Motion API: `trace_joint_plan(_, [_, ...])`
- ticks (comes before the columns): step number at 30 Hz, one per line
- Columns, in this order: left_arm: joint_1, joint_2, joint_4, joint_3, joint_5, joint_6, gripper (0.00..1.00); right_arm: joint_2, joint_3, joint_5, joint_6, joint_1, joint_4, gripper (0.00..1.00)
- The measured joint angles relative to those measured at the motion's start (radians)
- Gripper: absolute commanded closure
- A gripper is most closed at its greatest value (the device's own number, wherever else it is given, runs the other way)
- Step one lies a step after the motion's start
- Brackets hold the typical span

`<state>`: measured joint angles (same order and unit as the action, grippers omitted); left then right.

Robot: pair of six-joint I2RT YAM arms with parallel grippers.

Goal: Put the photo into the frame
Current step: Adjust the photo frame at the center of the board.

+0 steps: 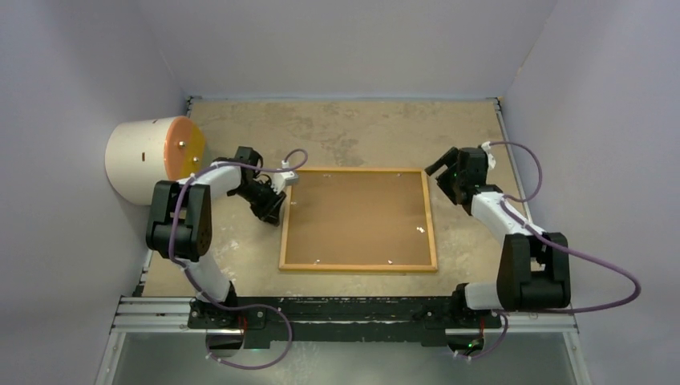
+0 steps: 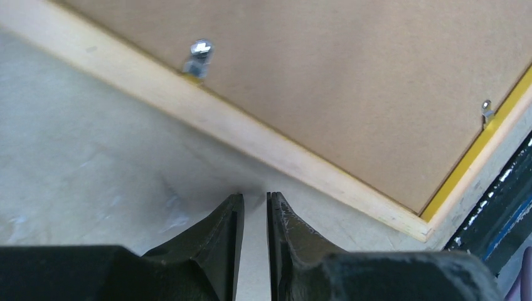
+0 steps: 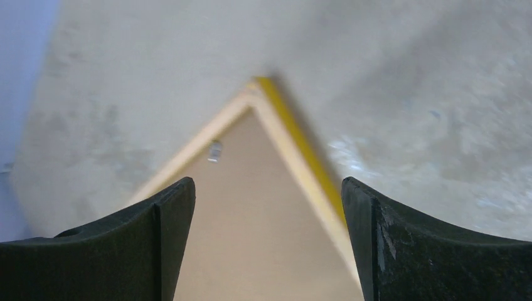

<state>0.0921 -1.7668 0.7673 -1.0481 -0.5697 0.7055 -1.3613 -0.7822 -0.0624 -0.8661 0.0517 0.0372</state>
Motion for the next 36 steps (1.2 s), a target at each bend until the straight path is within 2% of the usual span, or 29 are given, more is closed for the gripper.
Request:
trace_joint_plan(6, [0.103, 0.051, -0.027, 0.052, 0.051, 0.006, 0.76, -0.141, 0.056, 0.039, 0.038, -0.026, -0.025, 0.16])
trace_joint_plan(12, [0.159, 0.068, -0.034, 0.063, 0.088, 0.005, 0.75, -0.286, -0.058, 0.097, 0.053, 0.030, 0.055, 0.17])
trace_joint_plan(18, [0.270, 0.074, 0.047, 0.057, 0.166, -0.012, 0.58, -0.596, -0.433, 0.055, 0.108, 0.152, 0.071, 0.16])
trace_joint_plan(22, [0.384, 0.063, 0.159, 0.053, 0.177, -0.040, 0.41, -0.803, -0.761, 0.053, 0.155, 0.234, 0.003, 0.11])
trace_joint_plan(24, [0.433, 0.055, 0.210, 0.049, 0.153, -0.043, 0.35, -0.863, -0.873, 0.054, 0.169, 0.274, -0.019, 0.07])
trace_joint_plan(25, [0.448, 0.053, 0.232, 0.048, 0.137, -0.040, 0.27, -0.870, -0.899, 0.053, 0.172, 0.291, -0.030, 0.04])
trace_joint_plan(27, [0.465, 0.051, 0.249, 0.042, 0.105, -0.027, 0.23, -0.855, -0.922, 0.080, 0.171, 0.315, -0.079, 0.01])
trace_joint_plan(32, [0.452, 0.063, 0.257, -0.013, 0.087, 0.046, 0.20, -0.762, -0.913, 0.074, 0.201, 0.341, -0.192, 0.01])
trace_joint_plan(36, [0.367, 0.093, 0.307, -0.136, 0.089, 0.101, 0.21, -0.592, -0.784, 0.042, 0.211, 0.272, -0.212, 0.01])
